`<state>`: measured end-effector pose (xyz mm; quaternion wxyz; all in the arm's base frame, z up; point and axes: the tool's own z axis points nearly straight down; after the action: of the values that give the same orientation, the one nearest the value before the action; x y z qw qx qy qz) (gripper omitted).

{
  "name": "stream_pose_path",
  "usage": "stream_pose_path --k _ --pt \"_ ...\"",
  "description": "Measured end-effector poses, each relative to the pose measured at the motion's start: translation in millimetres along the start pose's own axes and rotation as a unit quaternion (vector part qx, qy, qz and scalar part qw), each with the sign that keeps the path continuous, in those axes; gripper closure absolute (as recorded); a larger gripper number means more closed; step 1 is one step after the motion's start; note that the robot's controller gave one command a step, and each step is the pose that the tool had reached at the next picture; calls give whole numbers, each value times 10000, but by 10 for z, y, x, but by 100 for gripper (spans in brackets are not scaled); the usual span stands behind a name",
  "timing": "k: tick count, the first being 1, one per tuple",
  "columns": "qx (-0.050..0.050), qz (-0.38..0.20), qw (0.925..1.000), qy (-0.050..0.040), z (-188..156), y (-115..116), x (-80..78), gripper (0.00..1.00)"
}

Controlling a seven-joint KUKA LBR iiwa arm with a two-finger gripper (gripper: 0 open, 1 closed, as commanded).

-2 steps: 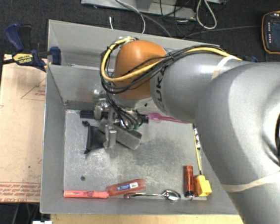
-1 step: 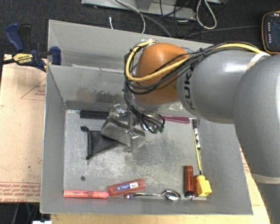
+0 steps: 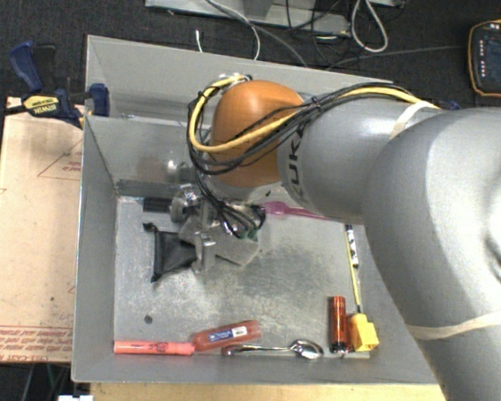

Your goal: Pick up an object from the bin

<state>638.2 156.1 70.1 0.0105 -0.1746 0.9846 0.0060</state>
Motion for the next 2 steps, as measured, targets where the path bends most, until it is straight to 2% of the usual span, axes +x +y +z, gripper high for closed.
stream_pose_path --k 1,2 --pt "22 -305 9995 -34 -3 89 -88 0" --pt "2 -186 9998 -29 -4 -112 -66 0"
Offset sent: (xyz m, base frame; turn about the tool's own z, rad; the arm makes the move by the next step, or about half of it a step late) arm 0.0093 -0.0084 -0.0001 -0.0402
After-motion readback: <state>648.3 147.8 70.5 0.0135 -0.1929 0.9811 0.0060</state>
